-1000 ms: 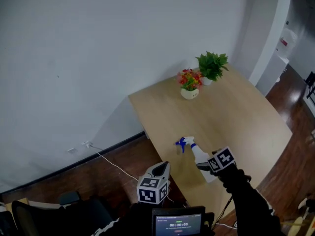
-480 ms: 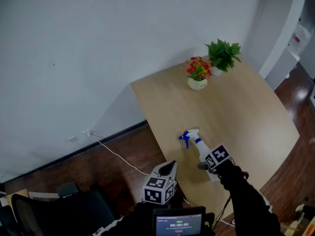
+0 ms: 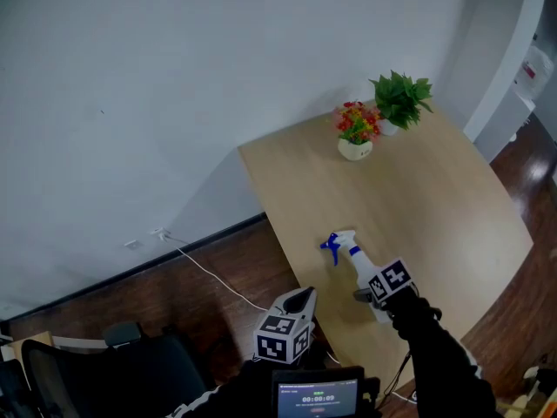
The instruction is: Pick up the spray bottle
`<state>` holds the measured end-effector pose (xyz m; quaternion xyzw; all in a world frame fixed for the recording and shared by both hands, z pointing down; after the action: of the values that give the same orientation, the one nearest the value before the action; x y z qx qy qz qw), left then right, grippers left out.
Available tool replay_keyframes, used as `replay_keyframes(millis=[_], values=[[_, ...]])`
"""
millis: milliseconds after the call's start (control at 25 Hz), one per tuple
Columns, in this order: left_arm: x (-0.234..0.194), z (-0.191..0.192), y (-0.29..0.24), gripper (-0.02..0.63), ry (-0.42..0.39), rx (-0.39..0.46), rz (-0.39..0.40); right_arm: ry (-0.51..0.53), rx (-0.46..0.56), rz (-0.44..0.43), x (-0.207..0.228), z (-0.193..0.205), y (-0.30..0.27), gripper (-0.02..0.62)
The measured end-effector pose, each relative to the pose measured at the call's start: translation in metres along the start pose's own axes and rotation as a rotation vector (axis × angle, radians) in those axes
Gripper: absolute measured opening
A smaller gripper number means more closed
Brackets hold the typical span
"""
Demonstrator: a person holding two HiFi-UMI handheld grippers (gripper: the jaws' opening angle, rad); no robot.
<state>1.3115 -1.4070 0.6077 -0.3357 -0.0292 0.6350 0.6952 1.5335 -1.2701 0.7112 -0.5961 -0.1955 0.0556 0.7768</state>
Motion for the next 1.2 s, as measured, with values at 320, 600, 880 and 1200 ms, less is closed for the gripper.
replay_keyframes(millis=[320, 600, 880, 1200], values=[[-0.001, -0.015, 0.057, 0.009, -0.029, 0.084, -0.04, -0.117, 0.375, -0.158, -0.038, 0.004, 0.057, 0.408], [0.022, -0.04, 0.118, 0.009, -0.063, 0.175, -0.035, -0.098, 0.788, -0.16, -0.083, 0.013, 0.175, 0.408], [0.1, -0.103, 0.218, 0.009, -0.25, 0.321, -0.076, 0.021, 1.103, -0.094, -0.136, 0.073, 0.324, 0.407], [0.049, -0.101, 0.224, 0.009, -0.25, 0.422, -0.071, 0.099, 1.356, 0.043, -0.168, 0.068, 0.33, 0.407]])
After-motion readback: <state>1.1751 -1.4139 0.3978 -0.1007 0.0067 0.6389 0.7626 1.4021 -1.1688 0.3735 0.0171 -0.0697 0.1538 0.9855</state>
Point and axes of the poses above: the fingertips, and each gripper's own axes: y backward along the fingers, x to its right, z out of its underside, the point moved 10 cm from there along y, backward along the fingers, and after that the axes turned 1 degree about z, right-handed, at the moved point
